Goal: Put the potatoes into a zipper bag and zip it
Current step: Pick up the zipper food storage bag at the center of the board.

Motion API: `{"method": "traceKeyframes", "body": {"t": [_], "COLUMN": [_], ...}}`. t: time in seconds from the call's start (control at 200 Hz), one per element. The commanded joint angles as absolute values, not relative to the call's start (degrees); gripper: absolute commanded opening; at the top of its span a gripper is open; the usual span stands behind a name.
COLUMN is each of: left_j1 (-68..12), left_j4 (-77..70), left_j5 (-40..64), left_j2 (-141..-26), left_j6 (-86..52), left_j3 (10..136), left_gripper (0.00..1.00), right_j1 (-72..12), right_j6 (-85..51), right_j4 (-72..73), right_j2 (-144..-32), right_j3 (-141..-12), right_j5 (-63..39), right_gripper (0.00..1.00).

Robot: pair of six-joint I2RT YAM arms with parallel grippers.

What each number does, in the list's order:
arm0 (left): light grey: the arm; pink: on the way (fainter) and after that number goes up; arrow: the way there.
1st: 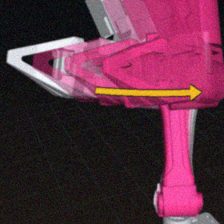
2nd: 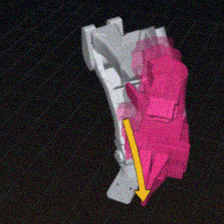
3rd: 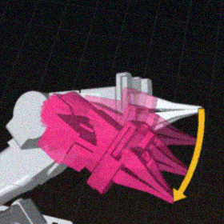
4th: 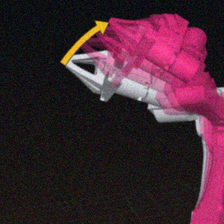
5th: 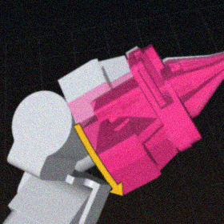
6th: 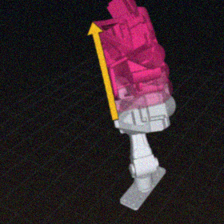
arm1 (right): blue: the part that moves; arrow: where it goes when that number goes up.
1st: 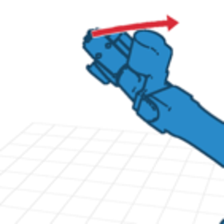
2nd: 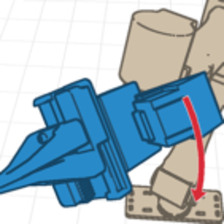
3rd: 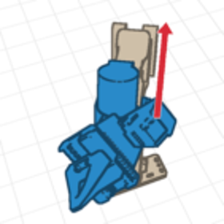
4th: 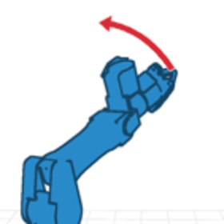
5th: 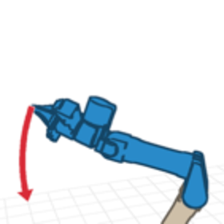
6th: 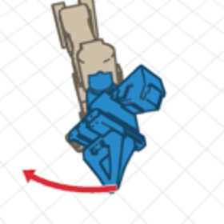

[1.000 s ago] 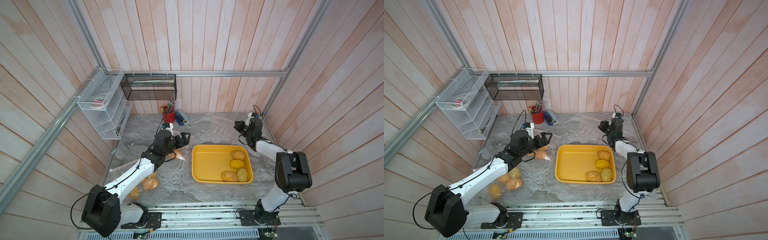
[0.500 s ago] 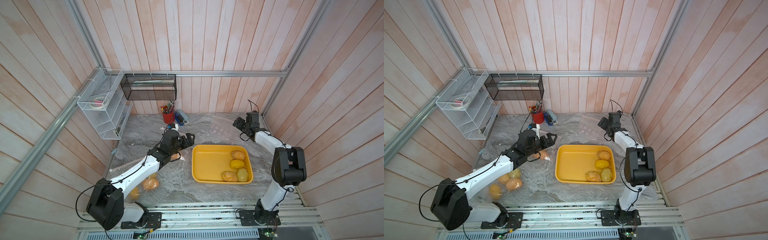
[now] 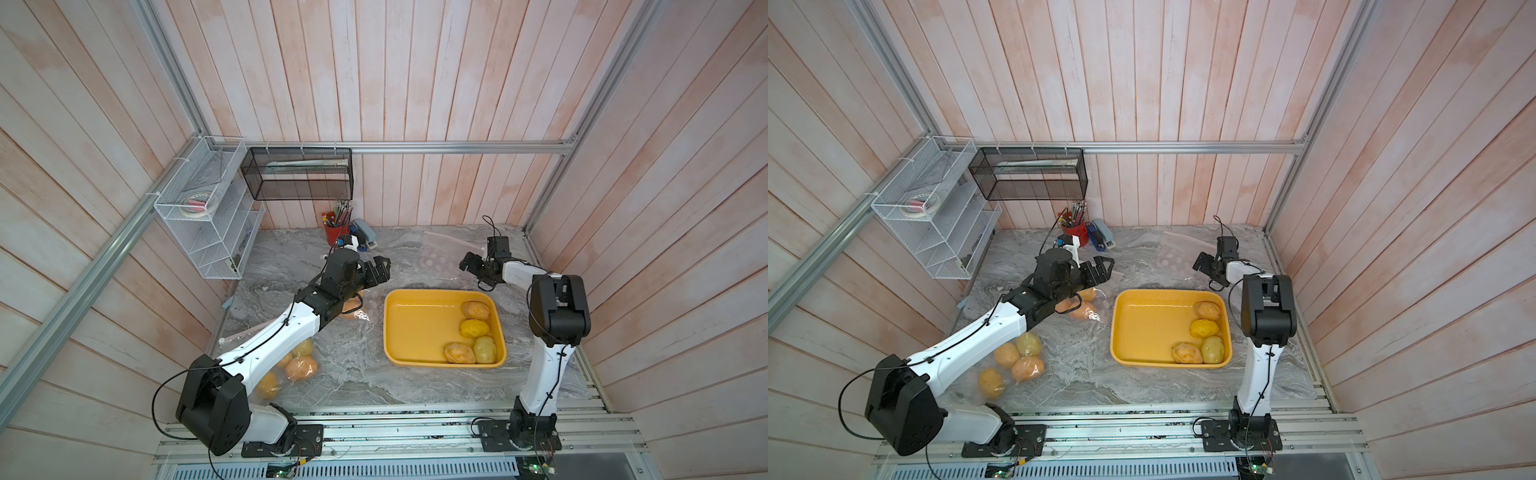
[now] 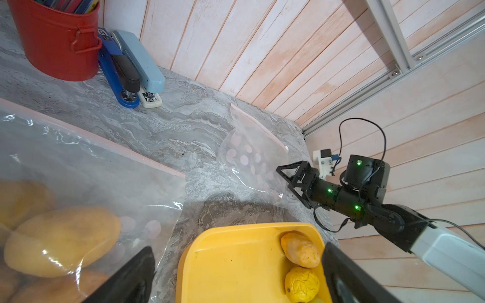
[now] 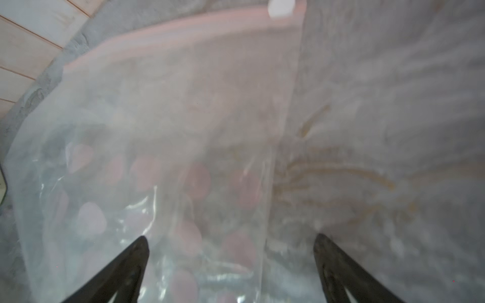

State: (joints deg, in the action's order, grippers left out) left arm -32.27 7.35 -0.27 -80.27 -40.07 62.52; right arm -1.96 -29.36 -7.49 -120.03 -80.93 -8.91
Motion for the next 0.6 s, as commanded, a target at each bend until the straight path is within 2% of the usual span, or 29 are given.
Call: {"method": "traceKeyframes", "body": {"t": [0.0,0.08,0.14,0.195,0.24,0.35,0.595], "left_j1": [-32.2,-32.1,-31.9,-31.8,-31.7,-31.4,-29.9], "left_j4": [7.6,7.5,7.2,7.1,6.9,6.4,3.2], "left_j5": [-1.0,-1.1,-1.1,-1.0,-0.7,0.2,4.0], "left_j2": [-80.9,-81.0,-81.1,-81.5,-81.8,-82.7,-82.8], "left_j6": [-38.9,-39.0,-39.2,-39.4,-39.5,-39.4,-40.1], "left_j3": [61.7,61.6,61.3,61.3,61.3,61.2,59.6], "left_gripper": [1.00,1.00,1.00,1.00,1.00,1.00,1.00], "right_j1": [-2.2,-2.2,-2.3,-2.2,-2.2,-2.2,-2.4], "right_j6": [-28.8,-28.7,-28.9,-29.2,-29.4,-29.3,-31.7], "right_j4": [-10.3,-11.2,-11.0,-10.3,-10.0,-9.7,-6.2], "right_j2": [-123.5,-125.1,-125.5,-125.3,-125.2,-124.4,-116.9], "right_j3": [-83.5,-85.1,-85.4,-85.0,-84.7,-84.2,-81.4], "right_j5": [-11.4,-11.7,-11.9,-12.1,-12.1,-11.9,-11.8], "right_gripper": [0.96,0.86,0.66,0.40,0.23,0.00,0.00]}}
